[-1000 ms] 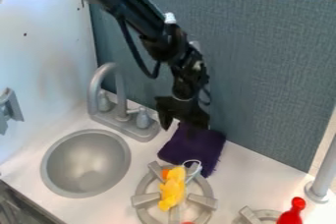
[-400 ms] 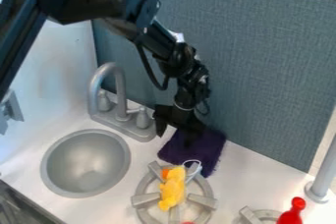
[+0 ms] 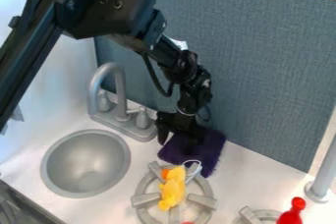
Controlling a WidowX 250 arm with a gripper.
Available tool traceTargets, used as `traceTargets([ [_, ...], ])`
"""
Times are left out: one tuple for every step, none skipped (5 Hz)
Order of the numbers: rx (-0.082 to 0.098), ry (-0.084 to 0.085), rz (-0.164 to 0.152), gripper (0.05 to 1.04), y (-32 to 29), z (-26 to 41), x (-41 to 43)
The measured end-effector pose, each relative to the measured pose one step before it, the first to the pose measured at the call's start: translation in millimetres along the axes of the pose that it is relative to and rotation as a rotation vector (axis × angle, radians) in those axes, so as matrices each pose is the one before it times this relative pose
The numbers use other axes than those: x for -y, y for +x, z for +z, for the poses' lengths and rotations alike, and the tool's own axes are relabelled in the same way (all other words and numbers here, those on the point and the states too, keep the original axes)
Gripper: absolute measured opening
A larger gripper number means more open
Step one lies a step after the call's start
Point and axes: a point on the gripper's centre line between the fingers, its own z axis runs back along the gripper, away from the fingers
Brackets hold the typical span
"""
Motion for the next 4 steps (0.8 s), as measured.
traceTargets([
  [-0.0116,-0.0132,-0.0013,1.001,1.74,-0.66,2.85],
  [0.0070,-0.0473,-0.0617,1.001,-9.40,1.11,17.43],
  [-0.0103,-0.0690,-0.0850,1.001,-10.40,4.11,26.56],
  [0.0150,-0.0518,-0.0944,1.001,-4.72,4.77,31.28],
])
